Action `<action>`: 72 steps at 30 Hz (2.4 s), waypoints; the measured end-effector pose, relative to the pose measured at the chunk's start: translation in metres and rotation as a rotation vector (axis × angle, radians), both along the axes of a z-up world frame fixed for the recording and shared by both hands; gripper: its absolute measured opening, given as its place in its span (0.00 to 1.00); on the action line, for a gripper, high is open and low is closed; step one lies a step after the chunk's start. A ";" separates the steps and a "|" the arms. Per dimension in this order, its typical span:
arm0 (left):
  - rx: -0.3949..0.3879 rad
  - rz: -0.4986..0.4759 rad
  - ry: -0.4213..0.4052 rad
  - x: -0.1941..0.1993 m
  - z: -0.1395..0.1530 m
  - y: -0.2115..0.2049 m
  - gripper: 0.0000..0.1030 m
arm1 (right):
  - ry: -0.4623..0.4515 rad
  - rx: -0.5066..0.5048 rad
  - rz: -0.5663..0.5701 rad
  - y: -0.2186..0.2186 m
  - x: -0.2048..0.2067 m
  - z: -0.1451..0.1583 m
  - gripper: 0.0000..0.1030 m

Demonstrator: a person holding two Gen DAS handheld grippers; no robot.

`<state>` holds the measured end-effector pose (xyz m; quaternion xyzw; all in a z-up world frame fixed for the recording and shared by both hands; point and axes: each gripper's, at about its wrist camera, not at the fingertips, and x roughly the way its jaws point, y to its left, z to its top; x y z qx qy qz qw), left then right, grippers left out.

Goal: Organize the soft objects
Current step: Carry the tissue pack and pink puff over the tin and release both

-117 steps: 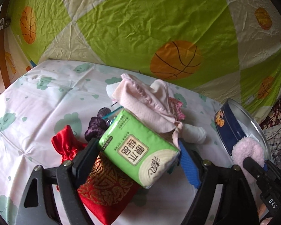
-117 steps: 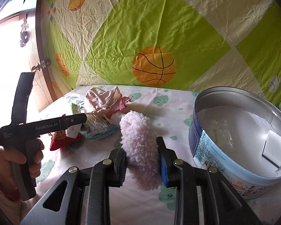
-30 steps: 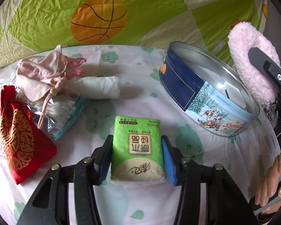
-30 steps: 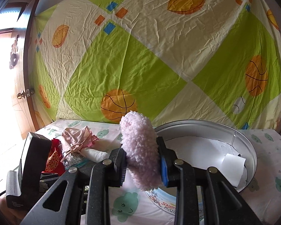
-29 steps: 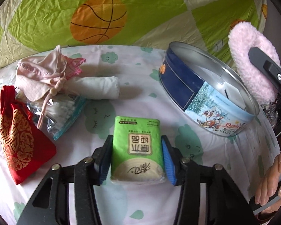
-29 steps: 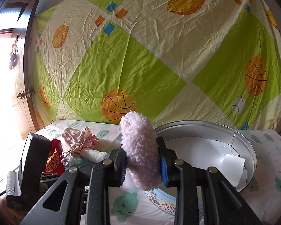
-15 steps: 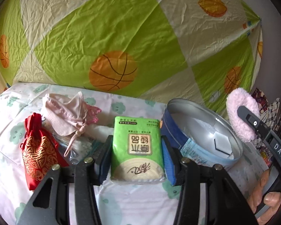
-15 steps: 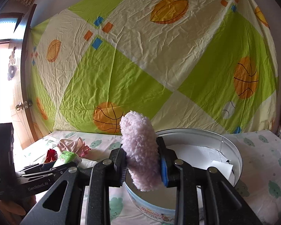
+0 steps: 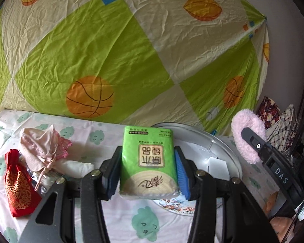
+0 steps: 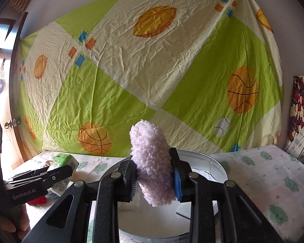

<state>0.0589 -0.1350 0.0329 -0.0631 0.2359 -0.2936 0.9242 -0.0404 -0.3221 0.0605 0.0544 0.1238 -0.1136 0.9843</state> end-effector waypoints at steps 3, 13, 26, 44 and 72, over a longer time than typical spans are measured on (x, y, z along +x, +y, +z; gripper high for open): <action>-0.003 -0.020 -0.007 0.000 0.003 -0.015 0.46 | 0.016 0.007 -0.020 -0.013 0.002 -0.003 0.30; 0.021 -0.061 -0.003 0.003 0.000 -0.061 0.46 | 0.053 -0.006 -0.097 -0.046 0.006 -0.009 0.30; 0.060 -0.080 0.015 0.010 -0.015 -0.114 0.46 | 0.166 -0.039 -0.179 -0.089 0.036 -0.034 0.30; 0.193 -0.051 0.043 0.016 -0.043 -0.143 0.46 | 0.247 0.028 -0.044 -0.092 0.066 -0.054 0.37; 0.243 0.189 -0.180 -0.002 -0.029 -0.087 1.00 | -0.066 -0.021 -0.215 -0.081 0.008 -0.027 0.72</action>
